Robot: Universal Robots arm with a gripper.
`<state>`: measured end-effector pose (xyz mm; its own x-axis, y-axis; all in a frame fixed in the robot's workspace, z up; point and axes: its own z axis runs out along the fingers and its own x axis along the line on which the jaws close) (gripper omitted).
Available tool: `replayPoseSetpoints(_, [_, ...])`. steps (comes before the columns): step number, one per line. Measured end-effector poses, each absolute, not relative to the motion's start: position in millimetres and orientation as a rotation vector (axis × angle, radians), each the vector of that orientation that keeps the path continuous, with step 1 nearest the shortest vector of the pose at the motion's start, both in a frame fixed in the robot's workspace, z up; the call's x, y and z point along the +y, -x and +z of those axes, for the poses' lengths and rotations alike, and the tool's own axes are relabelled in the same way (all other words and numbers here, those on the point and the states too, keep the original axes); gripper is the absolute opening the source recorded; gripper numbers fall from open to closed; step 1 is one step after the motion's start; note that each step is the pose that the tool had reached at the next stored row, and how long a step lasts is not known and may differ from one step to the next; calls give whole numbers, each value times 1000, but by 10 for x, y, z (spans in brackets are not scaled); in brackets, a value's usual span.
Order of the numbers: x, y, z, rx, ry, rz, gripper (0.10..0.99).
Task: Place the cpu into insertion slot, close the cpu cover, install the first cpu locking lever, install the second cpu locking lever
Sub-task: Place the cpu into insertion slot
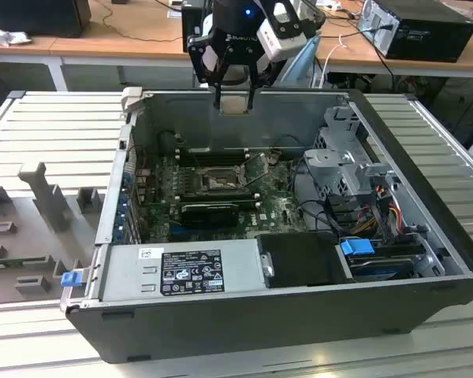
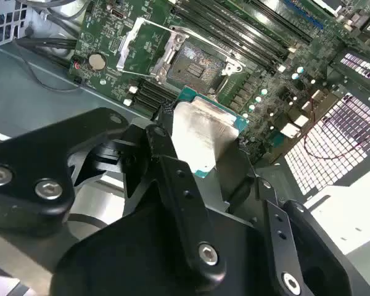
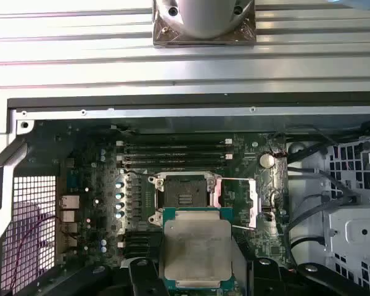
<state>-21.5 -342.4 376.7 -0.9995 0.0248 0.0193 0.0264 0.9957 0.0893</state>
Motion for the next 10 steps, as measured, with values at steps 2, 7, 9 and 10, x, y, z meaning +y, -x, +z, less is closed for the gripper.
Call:
replayPoseSetpoints(2, [-3424, 216, 3767, -3120, 92, -140, 525])
replayPoseSetpoints(7, [-3424, 216, 3766, -3119, 193, -141, 525])
replayPoseSetpoints(9, [-3424, 216, 3766, -3116, 245, -141, 525])
replayPoseSetpoints(10, [-3424, 216, 3766, -3116, 258, -141, 525])
